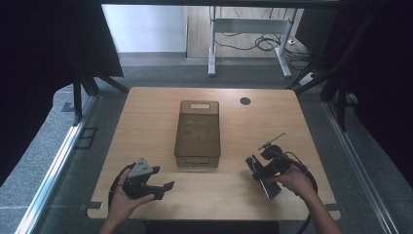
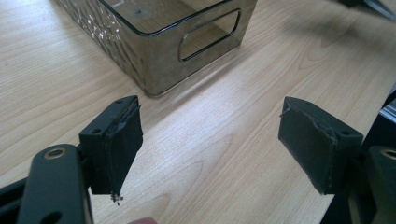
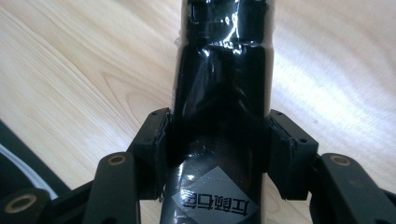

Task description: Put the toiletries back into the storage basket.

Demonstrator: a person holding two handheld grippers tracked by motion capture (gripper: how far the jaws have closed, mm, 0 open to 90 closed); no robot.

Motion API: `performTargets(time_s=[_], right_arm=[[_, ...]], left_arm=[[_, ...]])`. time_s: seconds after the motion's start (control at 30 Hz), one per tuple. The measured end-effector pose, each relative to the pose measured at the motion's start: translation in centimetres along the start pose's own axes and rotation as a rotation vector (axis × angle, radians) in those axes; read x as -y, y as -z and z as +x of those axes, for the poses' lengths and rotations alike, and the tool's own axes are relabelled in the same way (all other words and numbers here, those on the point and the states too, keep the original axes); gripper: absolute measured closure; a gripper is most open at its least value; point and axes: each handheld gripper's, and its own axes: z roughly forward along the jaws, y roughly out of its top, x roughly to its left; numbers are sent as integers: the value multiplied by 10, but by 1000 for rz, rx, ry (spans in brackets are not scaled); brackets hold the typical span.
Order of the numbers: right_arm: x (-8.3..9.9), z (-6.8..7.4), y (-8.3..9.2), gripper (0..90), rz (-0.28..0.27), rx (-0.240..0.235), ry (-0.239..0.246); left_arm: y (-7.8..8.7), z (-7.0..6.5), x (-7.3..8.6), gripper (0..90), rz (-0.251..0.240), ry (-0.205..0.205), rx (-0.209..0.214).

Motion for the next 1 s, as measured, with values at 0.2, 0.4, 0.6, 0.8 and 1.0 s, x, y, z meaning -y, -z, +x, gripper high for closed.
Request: performTargets(time_s=[0.2, 0.4, 0.6, 0.8, 1.0], right_arm=[[-13, 3, 17, 461, -41, -30, -7], [-25, 3, 25, 461, -67, -96, -31], [-39, 6, 33, 460, -103, -132, -27], [-49, 7, 35, 461, -147, -180, -30], [-52, 6, 34, 461, -156, -194, -50]], left_arm=[[1, -2, -1, 219, -1, -4, 10], [3, -4, -3, 220, -17, -8, 0], [3, -4, -2, 220, -11, -6, -2], [1, -6, -2, 220, -3, -13, 3], [1, -7, -3, 219, -3, -17, 7]])
